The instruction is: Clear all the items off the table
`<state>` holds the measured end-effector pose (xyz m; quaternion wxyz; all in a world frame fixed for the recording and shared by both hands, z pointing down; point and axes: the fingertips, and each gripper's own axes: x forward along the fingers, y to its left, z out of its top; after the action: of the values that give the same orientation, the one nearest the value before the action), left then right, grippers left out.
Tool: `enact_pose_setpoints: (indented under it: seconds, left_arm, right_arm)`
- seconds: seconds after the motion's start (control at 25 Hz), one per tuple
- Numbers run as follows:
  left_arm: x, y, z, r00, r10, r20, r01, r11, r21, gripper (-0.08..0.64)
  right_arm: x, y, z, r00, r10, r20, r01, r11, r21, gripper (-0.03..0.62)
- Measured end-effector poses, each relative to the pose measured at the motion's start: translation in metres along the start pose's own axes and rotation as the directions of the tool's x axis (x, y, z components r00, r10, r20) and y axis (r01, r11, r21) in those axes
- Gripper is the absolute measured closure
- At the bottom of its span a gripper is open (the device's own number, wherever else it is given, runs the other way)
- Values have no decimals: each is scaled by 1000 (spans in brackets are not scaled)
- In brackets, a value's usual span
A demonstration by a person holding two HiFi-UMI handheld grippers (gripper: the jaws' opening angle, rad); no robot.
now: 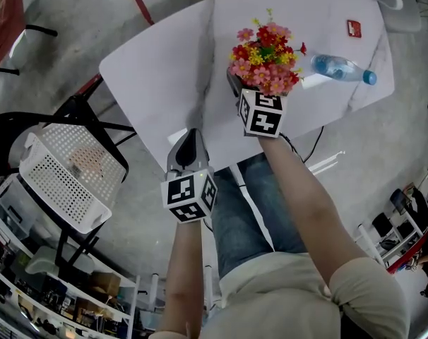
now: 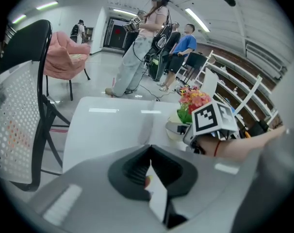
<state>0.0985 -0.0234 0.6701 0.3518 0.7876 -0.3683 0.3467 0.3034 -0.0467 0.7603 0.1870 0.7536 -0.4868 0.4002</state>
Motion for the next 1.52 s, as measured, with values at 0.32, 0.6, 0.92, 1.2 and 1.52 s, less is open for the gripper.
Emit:
enact_pose_setpoints:
  seconds: [0.32,0.6,0.92,1.2,1.52]
  left_arm:
    - [-18,-10,14,1000,13,27,-13,1000,-5,551]
    - [-38,-20,32,998,26,63,-26,1000,-8,551]
    - [-62,-31,49,995,35,91,-35,999,6,551]
    - [-92,-39,60,991,55,126,-55,998,2,551]
    - [-121,-50,64,984,82,158,-81,997,-14,551]
  right_arm:
    - [-30,6,18,999,36,14,-35,999,-27,64]
    - [-60,12,45,997,64,39,-61,995,-77,66]
    - [-92,16,63,995,92,44,-87,991,-98,65]
    - [-130,20,81,990,130,59,-120,981,-151,64]
    - [-168,22,96,983,173,65,-157,967,-201,65]
